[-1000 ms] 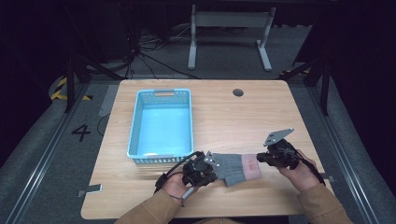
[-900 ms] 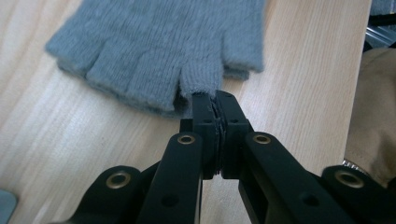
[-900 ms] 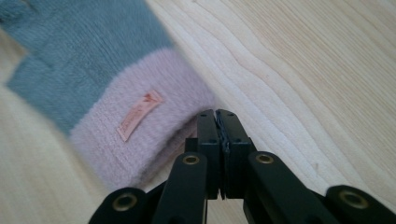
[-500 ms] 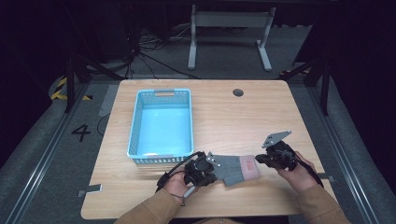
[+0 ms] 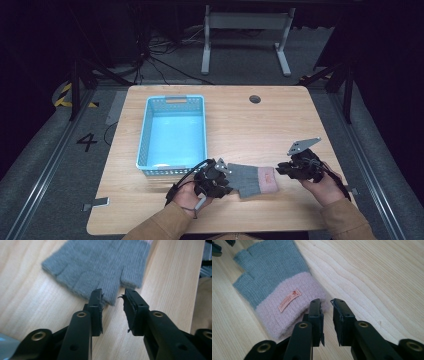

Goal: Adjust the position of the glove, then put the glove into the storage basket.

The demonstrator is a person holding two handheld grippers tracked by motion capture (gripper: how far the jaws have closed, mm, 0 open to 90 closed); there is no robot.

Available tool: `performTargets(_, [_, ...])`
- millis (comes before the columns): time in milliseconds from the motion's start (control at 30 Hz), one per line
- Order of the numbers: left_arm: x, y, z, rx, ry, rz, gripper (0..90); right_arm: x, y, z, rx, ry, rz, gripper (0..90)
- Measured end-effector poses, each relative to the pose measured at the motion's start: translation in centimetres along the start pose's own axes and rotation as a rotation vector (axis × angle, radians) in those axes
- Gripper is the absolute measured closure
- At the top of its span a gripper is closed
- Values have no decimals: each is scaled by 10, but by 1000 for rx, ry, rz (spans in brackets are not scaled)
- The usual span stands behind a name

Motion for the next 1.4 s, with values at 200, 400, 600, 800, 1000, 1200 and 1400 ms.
performTargets(200, [8, -4, 1, 22, -3, -32, 603, 0, -2, -4, 8, 37, -8, 728])
performTargets(400, [15, -5, 0, 49, 11, -50, 562, -1, -3, -10, 6, 77, -14, 685])
performTargets(600, [23, -3, 0, 51, 1, -70, 548, -2, -7, -17, -11, 121, -25, 657])
performTargets(800, [33, 5, 4, 52, 0, -59, 480, -3, -12, -21, -34, 145, -48, 634])
performTargets(1000, [39, 16, 11, 55, -18, -59, 409, -4, -14, -24, -18, 174, -52, 578])
performTargets(1200, [43, 31, 14, 59, -14, -39, 360, -5, -14, -20, 2, 146, -50, 497])
performTargets(1400, [47, 42, 16, 66, -7, -26, 344, -5, -14, -20, 6, 151, -54, 461])
Point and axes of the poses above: each handheld gripper's, and its own axes: y roughly forward along the jaws, x roughly out of its top, z roughly to its left, the point moved 10 cm from there along y, roughly forward along the jaws, and after that the axes turned 10 degrees about -x, right-handed, at the moved point
